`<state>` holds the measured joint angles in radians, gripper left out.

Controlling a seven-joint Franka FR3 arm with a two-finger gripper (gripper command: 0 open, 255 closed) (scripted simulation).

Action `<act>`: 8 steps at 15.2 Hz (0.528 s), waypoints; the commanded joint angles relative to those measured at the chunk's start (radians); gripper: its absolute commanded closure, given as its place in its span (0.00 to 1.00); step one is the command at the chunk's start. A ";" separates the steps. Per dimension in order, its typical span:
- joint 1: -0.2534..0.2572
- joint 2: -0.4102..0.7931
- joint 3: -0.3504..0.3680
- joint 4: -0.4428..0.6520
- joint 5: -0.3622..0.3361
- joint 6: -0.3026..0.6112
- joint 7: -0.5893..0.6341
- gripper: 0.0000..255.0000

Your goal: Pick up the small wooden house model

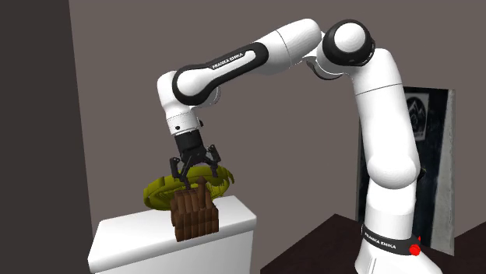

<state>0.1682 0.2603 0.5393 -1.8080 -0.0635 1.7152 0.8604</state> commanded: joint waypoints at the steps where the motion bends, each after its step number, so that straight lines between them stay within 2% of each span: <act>1: 0.000 0.002 -0.001 -0.006 -0.001 0.008 0.000 0.00; 2: -0.001 0.000 -0.001 -0.006 -0.001 0.007 -0.001 1.00; 8: -0.001 0.000 -0.001 -0.007 0.000 0.007 -0.001 1.00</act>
<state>0.1670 0.2595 0.5386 -1.8141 -0.0639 1.7212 0.8596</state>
